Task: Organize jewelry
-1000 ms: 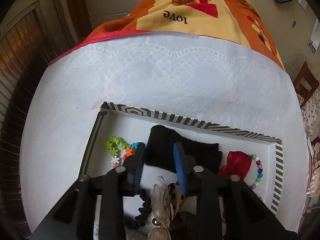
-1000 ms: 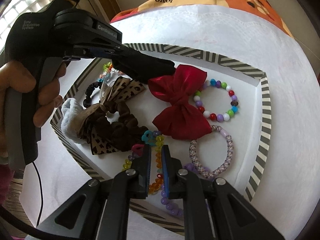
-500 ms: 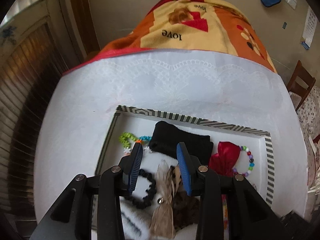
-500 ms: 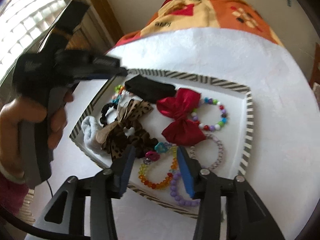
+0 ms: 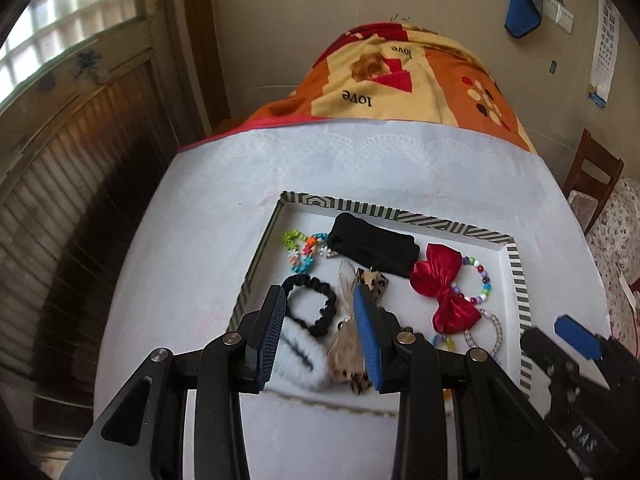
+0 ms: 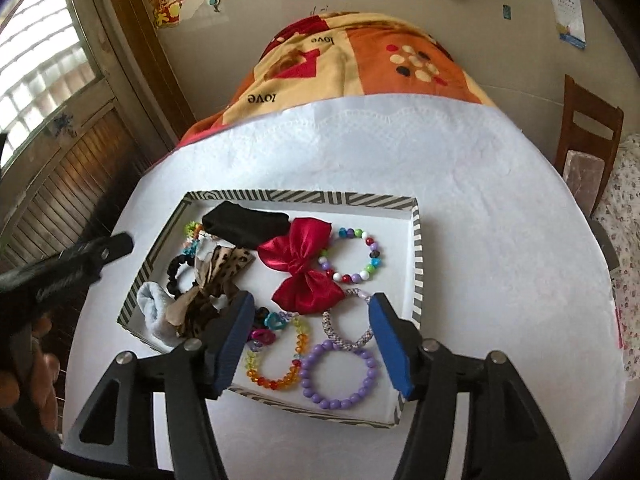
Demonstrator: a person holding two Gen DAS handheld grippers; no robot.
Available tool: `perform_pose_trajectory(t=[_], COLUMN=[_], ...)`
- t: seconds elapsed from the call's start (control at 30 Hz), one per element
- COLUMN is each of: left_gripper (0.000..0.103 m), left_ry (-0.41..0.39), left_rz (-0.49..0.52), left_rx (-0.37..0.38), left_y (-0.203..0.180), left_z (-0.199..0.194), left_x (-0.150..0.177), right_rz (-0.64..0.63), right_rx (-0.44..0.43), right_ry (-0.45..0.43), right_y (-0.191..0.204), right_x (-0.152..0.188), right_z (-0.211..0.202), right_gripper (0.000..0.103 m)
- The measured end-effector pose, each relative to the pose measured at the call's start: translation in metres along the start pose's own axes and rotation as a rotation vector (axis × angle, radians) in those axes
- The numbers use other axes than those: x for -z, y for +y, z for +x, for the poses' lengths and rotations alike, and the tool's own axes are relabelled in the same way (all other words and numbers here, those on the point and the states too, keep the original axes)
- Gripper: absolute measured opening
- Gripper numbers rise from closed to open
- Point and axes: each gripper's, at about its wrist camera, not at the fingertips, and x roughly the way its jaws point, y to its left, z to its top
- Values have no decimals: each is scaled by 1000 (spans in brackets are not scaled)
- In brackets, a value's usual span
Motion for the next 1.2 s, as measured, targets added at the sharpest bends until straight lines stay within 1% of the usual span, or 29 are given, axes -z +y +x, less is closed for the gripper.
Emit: perform_pose_trajectory(t=[0.1,0.23,0.37,0.53,1.2], left_gripper=[25,25,25,25,25], left_ry=[-27,-39,-53,-61,-50], left_rz=[2,-2,-1,9,19], left_rx=[-19,-22,-27,-31,-20], left_y=[2,3,2,-1,-8], left_z=[-13,-25,-35,-41,-38], left_x=[6,14,20,23,23], right_rz=[-10,-13,-12,-16,-24], right_rx=[0,4,38,42,54], right_ry=[-21,-50,-64,-71,-56], right_y=[7,13,16,19,16], right_x=[0,-1,0,1,3], right_z=[-7,-18,-25,-32,-34], right_gripper=[64,67,72,72,73])
